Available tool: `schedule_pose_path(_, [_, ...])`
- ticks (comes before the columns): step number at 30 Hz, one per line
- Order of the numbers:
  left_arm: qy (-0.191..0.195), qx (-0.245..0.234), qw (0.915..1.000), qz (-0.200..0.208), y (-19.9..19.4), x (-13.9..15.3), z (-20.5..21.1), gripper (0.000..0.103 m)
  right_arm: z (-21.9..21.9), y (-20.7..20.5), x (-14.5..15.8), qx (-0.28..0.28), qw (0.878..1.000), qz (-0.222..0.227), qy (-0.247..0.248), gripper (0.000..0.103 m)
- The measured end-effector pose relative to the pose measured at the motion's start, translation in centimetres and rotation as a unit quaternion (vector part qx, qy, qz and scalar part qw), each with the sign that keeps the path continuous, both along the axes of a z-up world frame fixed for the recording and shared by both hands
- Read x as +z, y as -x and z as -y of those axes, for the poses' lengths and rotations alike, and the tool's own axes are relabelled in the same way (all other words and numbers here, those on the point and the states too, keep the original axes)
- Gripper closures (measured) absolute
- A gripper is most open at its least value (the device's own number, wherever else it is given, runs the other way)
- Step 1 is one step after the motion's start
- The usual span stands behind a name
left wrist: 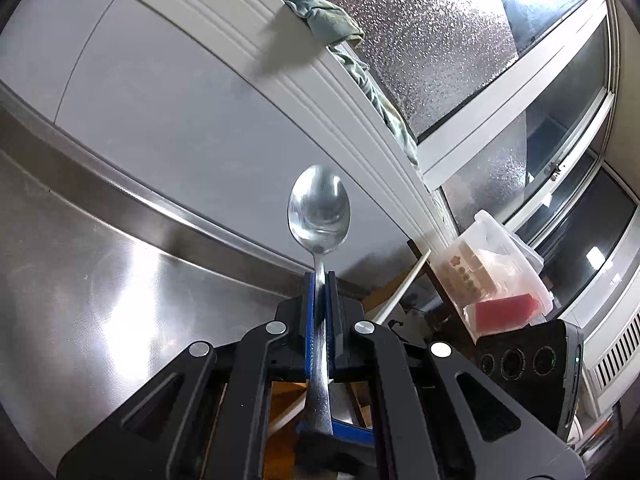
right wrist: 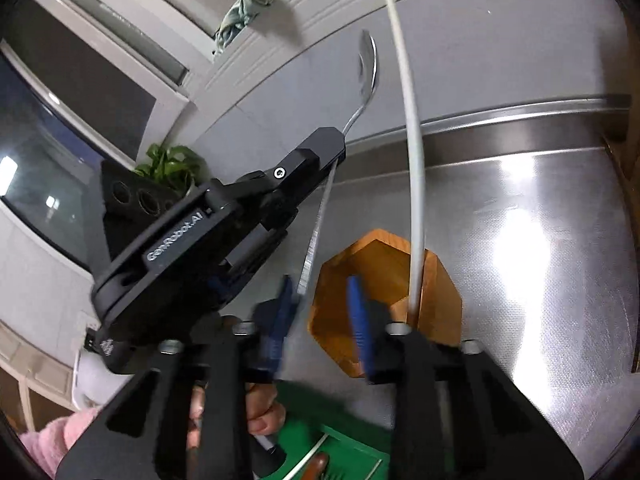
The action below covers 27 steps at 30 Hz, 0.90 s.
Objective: Organize utensils
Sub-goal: 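Lower the spoon and chopstick into the holder and open both tools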
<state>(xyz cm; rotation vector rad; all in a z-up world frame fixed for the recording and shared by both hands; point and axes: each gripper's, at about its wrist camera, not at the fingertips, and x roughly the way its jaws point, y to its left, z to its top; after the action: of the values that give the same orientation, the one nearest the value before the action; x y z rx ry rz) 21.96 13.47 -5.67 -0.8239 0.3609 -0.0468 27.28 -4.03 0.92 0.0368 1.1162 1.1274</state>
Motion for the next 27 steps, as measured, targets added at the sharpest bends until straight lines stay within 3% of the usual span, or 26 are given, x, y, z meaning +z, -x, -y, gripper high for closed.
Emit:
schedule_pose_path(5, [0.008, -0.012, 0.9999, -0.01, 0.2, -0.4, -0.7, 0.099, -0.1, 1.1, 0.1, 0.014, 0.996, 0.081, 0.034, 0.099])
schedule_pose_path(10, [0.015, -0.051, 0.9978, -0.039, -0.2, -0.8, -1.5, 0.098, 0.2, 1.6, -0.3, 0.049, 0.988, 0.132, 0.057, 0.1])
schedule_pose_path(13, [0.014, -0.067, 0.9961, -0.056, -0.7, -0.9, -1.9, 0.089, 0.1, 2.3, -0.4, 0.069, 0.982, 0.159, 0.07, 0.1])
schedule_pose_path(15, [0.007, -0.062, 0.9968, -0.049, -0.4, -0.8, -2.1, 0.098, 0.0, 2.2, -0.2, 0.068, 0.982, 0.161, 0.071, 0.1])
schedule_pose_path(18, [-0.004, -0.062, 0.9975, -0.034, 0.0, -0.4, -1.7, 0.1, -0.1, 2.1, -0.1, 0.07, 0.984, 0.146, 0.075, 0.097])
schedule_pose_path(27, [-0.096, -0.037, 0.9946, -0.012, 1.5, 2.0, -0.3, 0.1, 1.3, 1.0, 1.1, 0.049, 0.989, 0.126, 0.056, 0.096])
